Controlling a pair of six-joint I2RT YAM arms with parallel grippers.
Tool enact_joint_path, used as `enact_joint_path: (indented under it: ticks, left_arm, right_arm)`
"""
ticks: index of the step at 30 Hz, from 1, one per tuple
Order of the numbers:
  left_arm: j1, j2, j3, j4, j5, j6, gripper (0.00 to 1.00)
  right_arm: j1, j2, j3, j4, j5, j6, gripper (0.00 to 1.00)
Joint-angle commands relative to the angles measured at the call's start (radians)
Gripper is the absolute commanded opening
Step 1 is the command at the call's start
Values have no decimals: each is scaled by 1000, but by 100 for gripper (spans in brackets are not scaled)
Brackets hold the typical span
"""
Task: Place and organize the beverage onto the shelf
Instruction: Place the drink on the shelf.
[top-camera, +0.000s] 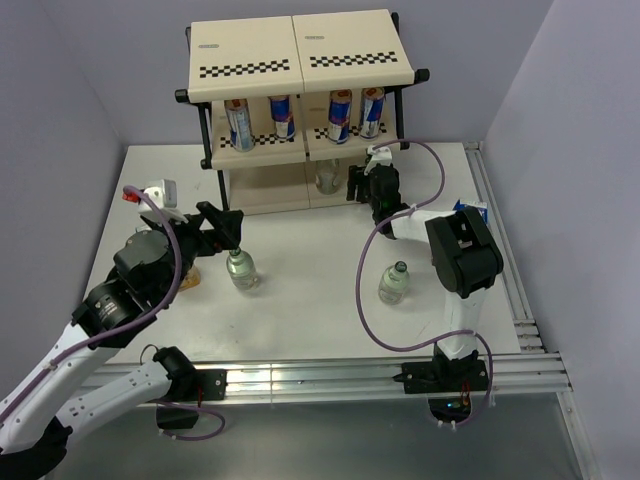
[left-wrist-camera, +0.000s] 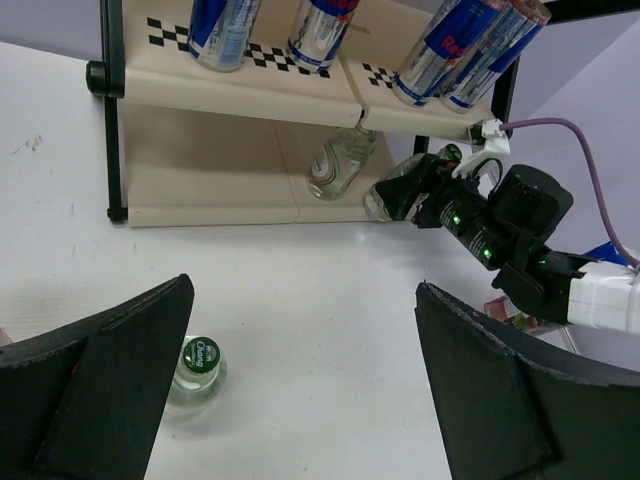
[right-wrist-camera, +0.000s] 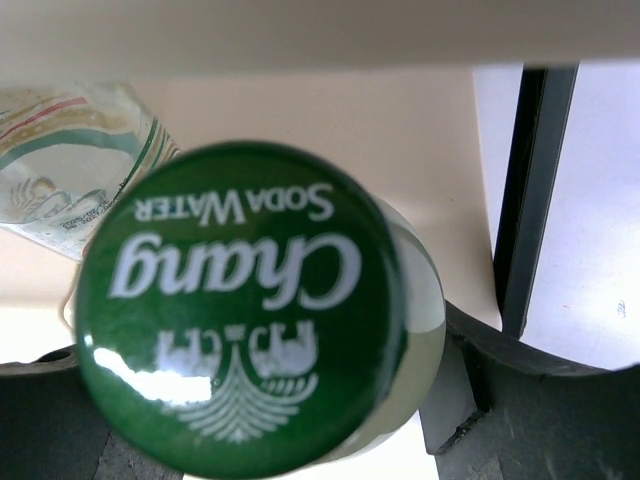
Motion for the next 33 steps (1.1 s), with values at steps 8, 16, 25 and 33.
enact_joint_path:
  ticks: [8,16,25,33]
  left_arm:
    - [5,-19,10,45,6,43,99]
    - [5,-28,12,52,23,43,99]
    - [3,-69,1,75,32,42,99]
    - [5,-80,9,75,32,51,100]
  right_arm:
    - [-6,2,113,123,32,32,5]
    - [-6,22,137,146,21,66,7]
    - [-6,41,173,114,29,74,16]
    - [-6,59,214,56,32,74,25]
